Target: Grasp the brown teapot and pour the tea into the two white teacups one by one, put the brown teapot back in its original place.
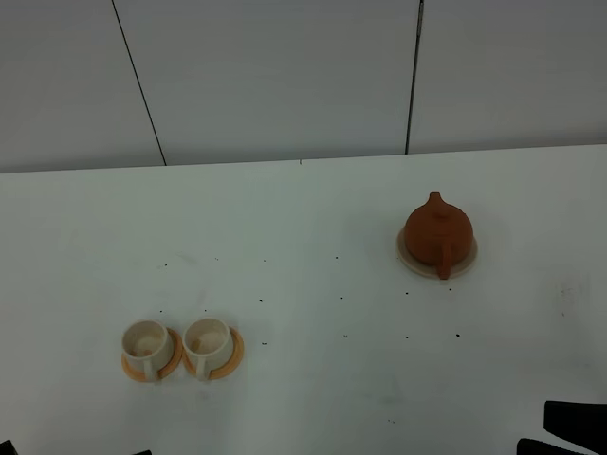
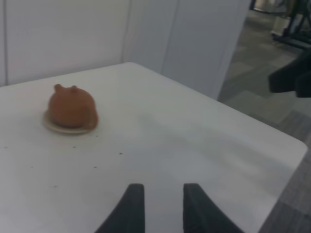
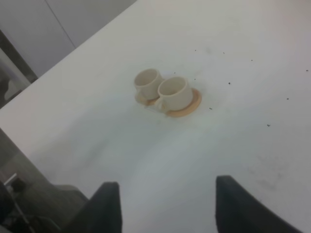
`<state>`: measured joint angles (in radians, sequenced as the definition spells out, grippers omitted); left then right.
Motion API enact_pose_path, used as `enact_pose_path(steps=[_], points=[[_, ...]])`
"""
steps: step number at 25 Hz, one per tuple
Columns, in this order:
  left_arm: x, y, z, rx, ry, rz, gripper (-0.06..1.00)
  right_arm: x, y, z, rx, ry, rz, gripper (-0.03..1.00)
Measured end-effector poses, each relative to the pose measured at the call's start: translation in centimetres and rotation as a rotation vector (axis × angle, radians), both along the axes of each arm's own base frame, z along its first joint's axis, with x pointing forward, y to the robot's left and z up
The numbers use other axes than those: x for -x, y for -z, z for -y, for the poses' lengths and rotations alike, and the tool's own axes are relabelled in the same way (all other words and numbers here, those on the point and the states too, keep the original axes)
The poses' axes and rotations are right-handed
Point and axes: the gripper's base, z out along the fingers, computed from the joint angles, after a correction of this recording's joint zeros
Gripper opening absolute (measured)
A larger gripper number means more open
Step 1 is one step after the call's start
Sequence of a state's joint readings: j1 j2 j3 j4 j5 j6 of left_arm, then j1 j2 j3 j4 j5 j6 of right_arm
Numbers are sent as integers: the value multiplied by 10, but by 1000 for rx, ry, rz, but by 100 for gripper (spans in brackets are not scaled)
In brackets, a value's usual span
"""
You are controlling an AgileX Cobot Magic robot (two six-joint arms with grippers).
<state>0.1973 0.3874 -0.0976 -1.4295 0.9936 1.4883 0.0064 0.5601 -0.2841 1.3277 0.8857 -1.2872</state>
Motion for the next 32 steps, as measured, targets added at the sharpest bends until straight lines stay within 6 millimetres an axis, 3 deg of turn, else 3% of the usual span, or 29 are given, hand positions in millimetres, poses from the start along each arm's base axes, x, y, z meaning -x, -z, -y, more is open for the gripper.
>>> enact_pose_path(steps=[24,32], points=[[-2,0,-2,-8,-29,5,26,0,0,0,-6,-4,-2,42],[-6,-25,-3,-5,-41,88,25,0,-3,-1,-37,4,1,42]])
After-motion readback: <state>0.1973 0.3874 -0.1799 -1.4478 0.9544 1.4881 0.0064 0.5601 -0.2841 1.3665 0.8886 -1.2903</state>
